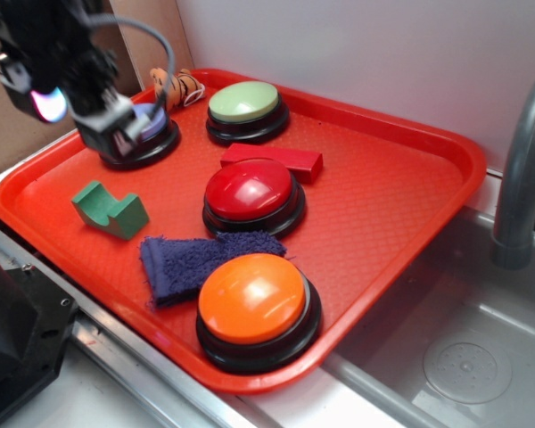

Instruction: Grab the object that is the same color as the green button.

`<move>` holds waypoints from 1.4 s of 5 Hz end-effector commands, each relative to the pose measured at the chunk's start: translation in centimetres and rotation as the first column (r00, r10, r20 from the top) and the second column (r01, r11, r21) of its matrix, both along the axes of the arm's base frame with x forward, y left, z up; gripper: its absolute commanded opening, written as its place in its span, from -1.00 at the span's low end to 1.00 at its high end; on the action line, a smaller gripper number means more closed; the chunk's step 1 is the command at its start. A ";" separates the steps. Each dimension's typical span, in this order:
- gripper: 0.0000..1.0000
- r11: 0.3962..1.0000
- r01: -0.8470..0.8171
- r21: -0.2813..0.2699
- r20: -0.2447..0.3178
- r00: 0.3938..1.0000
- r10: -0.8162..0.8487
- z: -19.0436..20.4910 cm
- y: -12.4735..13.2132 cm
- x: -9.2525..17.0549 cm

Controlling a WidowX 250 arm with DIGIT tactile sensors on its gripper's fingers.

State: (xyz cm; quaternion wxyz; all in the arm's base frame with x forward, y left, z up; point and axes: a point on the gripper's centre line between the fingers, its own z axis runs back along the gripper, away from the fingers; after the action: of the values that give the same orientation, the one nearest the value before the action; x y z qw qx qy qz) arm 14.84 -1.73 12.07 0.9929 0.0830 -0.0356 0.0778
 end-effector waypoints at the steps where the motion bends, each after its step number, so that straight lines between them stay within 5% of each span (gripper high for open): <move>1: 1.00 0.997 -0.070 0.037 0.046 0.997 0.068 -4.3 2.0 1.6; 3: 1.00 0.989 -0.136 0.064 0.082 0.988 0.131 -7.7 3.4 1.9; 4: 1.00 0.992 -0.118 0.050 0.049 0.992 0.115 -9.4 3.3 2.0; 5: -0.75 0.993 -0.109 0.049 0.062 0.992 0.106 -10.0 3.2 2.1; 6: -1.00 0.993 -0.112 0.043 0.069 0.992 0.109 -10.1 3.3 2.2; 7: -1.00 0.993 -0.112 0.039 0.071 0.991 0.109 -10.2 3.4 2.2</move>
State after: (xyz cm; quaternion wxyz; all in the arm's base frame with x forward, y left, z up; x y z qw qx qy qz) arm 17.21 1.01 2.06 0.9831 0.1035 -0.0702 0.1339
